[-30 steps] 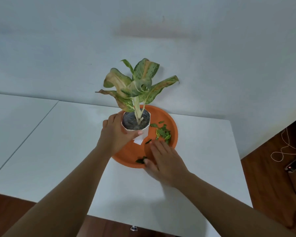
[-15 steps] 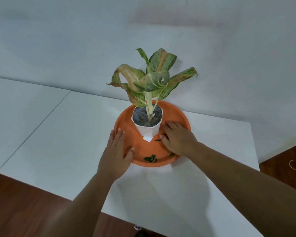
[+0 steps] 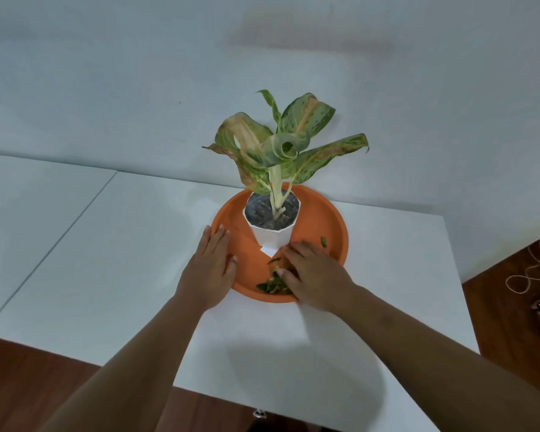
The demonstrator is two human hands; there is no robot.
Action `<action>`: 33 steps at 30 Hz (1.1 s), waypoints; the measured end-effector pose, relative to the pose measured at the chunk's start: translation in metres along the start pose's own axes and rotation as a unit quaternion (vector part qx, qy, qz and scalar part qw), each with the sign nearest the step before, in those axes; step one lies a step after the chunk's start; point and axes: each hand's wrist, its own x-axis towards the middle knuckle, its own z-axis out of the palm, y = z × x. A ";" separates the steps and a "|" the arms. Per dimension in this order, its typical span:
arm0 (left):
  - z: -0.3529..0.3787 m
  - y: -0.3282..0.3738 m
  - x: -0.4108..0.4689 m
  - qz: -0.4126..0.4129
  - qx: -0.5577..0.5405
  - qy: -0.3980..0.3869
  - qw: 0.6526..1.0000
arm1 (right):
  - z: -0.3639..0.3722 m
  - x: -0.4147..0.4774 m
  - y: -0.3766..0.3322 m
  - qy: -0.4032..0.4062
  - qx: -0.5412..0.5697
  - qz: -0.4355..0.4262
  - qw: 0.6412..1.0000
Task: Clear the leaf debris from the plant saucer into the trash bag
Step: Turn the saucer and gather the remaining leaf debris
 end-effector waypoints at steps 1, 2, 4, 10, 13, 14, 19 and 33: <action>0.001 -0.001 0.000 0.004 -0.003 0.003 1.000 | 0.001 -0.001 -0.002 -0.032 -0.011 -0.009 0.999; 0.002 -0.003 0.001 0.008 -0.006 0.006 1.000 | 0.000 -0.003 -0.004 -0.055 -0.002 -0.023 0.998; 0.003 -0.006 0.003 0.018 -0.008 0.013 1.000 | -0.005 -0.009 -0.004 -0.070 0.075 -0.052 0.993; -0.002 -0.009 0.013 0.037 0.003 -0.008 0.999 | -0.025 0.015 0.034 0.036 0.018 0.061 0.997; -0.002 -0.011 0.017 0.048 0.010 -0.008 0.999 | -0.018 0.024 0.022 -0.049 -0.010 0.095 0.994; -0.003 -0.010 0.018 0.051 0.009 -0.008 0.999 | -0.015 0.021 0.014 -0.067 -0.013 0.095 0.993; -0.006 -0.010 0.017 0.059 0.002 -0.014 0.998 | 0.002 -0.005 -0.011 -0.070 0.048 0.017 0.996; -0.030 0.001 0.008 0.080 0.023 0.004 0.996 | -0.010 0.004 -0.007 -0.063 0.123 -0.156 0.978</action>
